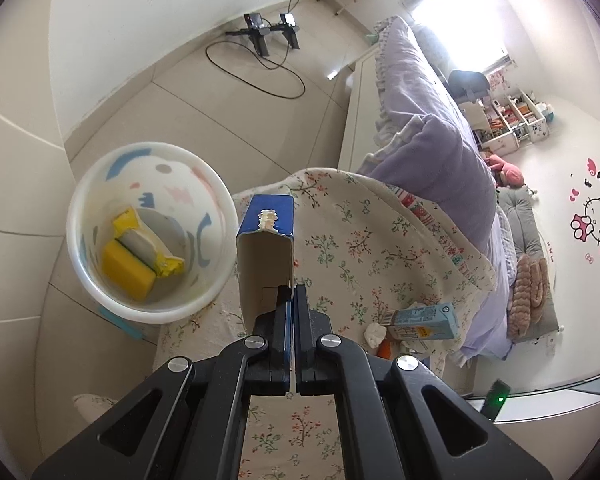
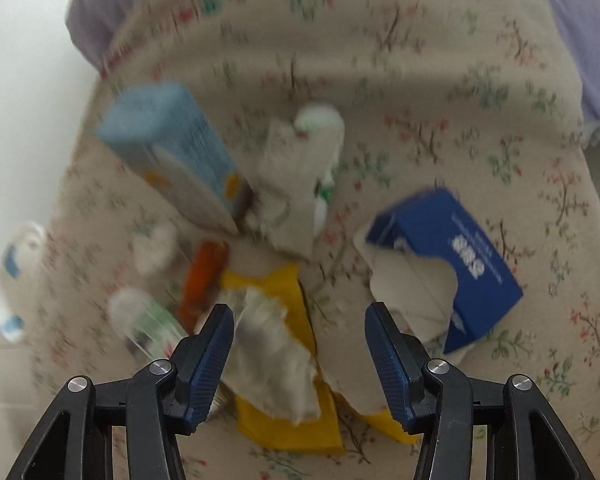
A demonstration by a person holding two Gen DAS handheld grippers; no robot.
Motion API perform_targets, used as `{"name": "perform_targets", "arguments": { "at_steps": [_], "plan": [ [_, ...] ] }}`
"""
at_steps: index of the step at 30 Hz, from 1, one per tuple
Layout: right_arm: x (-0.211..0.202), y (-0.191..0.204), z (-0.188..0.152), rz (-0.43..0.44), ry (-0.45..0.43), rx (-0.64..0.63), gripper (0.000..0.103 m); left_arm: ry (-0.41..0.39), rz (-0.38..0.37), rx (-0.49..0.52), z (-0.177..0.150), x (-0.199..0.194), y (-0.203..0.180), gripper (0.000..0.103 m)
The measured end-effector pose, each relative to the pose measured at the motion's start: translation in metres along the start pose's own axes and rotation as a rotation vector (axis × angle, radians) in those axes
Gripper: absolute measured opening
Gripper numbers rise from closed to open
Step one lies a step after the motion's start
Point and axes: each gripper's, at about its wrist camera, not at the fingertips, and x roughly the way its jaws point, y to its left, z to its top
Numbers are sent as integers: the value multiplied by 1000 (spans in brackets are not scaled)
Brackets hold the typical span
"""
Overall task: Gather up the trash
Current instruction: 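Carry the blue carton toward the wastebasket while the right tool grasps crumpled tissue, then release the blue carton and tissue into the white wastebasket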
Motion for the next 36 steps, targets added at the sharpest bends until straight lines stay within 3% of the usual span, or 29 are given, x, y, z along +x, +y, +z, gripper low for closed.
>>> {"name": "perform_targets", "arguments": {
  "at_steps": [2,3,4,7,8,14,26,31,36],
  "plan": [
    [8,11,-4,36,28,-35,58,5,8,6,0,1,0,0],
    [10,17,-5,48,34,-64,28,5,14,8,0,1,1,0],
    [12,22,-6,36,35,-85,9,4,17,6,0,0,2,0],
    [-7,34,-4,-75,-48,-131,9,-2,19,-7,2,-4,9,0],
    [-20,37,-2,-63,-88,-135,9,-3,21,-8,4,-5,11,0],
    [-76,86,-4,166,-284,-229,10,-5,52,-18,10,-3,24,0],
    [-11,208,18,327,-185,-353,11,29,79,-90,26,13,54,5],
    [11,251,23,367,-174,-371,11,-2,106,-151,33,7,70,37],
    [39,290,19,388,-152,-402,18,-69,120,-198,33,-13,77,41]
  ]
}}
